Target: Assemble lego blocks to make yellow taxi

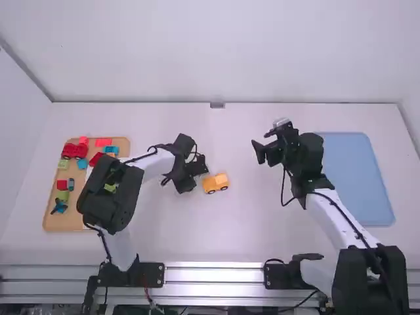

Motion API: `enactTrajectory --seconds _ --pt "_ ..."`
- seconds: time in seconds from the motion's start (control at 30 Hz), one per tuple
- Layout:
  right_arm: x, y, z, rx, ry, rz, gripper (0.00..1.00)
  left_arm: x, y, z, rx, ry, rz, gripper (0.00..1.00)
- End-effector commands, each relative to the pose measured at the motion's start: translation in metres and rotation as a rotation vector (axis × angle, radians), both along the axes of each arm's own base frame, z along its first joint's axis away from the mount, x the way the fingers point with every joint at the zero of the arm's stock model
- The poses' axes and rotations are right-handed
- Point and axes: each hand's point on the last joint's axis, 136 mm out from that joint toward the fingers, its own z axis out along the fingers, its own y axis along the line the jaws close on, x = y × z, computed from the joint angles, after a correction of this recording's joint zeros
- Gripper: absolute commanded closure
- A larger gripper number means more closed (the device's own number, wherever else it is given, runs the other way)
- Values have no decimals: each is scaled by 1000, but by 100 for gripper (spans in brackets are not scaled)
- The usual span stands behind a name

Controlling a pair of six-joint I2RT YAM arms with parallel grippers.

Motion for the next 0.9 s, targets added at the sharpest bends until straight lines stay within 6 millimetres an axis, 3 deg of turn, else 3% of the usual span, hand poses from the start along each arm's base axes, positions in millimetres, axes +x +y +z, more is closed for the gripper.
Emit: enactTrajectory --seconds 0.0,0.33,0.6,0.67,0.77,0.87 --pt "-2 1 5 6 -13 2 2 -6 1 -6 9 21 12 51" --pt "-3 1 4 5 -12 2 2 -10 5 -13 19 23 35 51" --pt "-2 1 5 5 -13 2 2 -4 8 -12 27 8 116 66" --pt "-2 0 5 5 -13 2 2 3 16 -12 62 -14 237 77" --pt "-2 1 5 6 -17 3 2 11 30 -11 103 -41 501 80" --pt "-1 1 8 7 -27 2 2 9 32 -10 82 -14 708 78"
